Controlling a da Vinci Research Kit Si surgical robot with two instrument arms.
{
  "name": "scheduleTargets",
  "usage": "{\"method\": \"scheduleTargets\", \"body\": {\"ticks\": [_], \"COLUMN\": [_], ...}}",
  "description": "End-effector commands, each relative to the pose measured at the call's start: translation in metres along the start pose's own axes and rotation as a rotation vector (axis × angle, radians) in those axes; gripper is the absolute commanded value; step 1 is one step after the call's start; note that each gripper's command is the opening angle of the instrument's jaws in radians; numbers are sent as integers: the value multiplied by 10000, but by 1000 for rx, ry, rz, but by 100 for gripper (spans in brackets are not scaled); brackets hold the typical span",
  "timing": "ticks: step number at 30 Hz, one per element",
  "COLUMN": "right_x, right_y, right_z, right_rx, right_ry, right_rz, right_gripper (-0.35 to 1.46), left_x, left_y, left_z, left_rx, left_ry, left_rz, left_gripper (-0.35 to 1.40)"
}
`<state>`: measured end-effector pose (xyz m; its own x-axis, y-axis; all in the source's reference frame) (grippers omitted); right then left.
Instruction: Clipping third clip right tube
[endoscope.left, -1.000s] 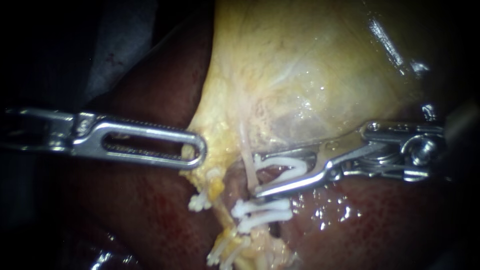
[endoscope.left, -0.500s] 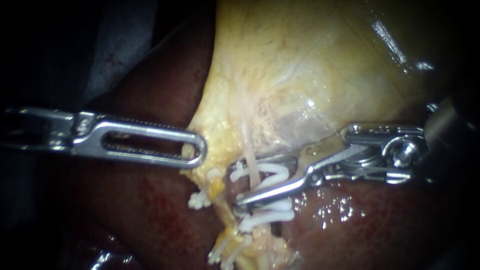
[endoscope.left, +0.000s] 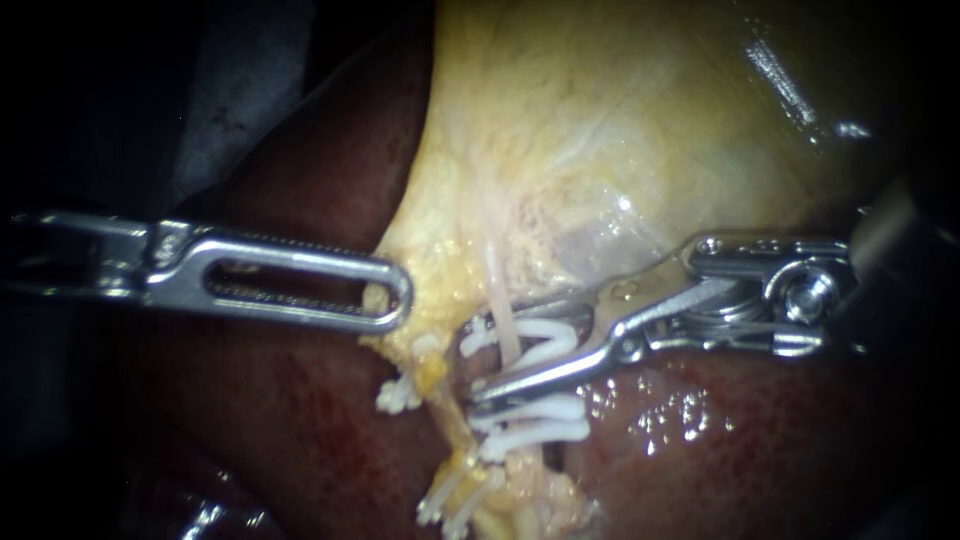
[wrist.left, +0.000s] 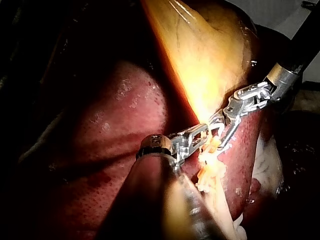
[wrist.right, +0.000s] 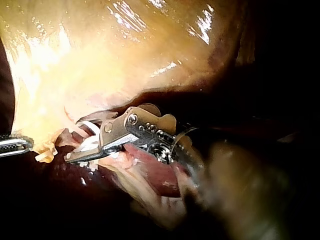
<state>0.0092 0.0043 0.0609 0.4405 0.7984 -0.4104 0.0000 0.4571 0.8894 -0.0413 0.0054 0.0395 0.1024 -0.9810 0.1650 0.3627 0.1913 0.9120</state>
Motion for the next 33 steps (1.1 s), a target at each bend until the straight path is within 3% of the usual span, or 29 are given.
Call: {"method": "scheduleTargets", "body": {"ticks": [1, 7, 17, 33], "right_x": [1, 7, 5, 3], "right_y": [1, 3, 7, 9], "right_z": [-1, -4, -6, -10], "right_rx": [0, 1, -10, -8], "right_ry": [0, 1, -17, -19], "right_rz": [0, 3, -2, -3], "right_gripper": [46, 32, -31, -35], "left_x": [0, 0, 0, 0], "left_y": [0, 0, 2, 3], "left_z": [0, 0, 0, 0], "left_rx": [0, 0, 0, 0], "left_ry": [0, 0, 0, 0], "left_rz": [0, 0, 1, 1], "left_gripper": [-35, -35, -35, -35]}}
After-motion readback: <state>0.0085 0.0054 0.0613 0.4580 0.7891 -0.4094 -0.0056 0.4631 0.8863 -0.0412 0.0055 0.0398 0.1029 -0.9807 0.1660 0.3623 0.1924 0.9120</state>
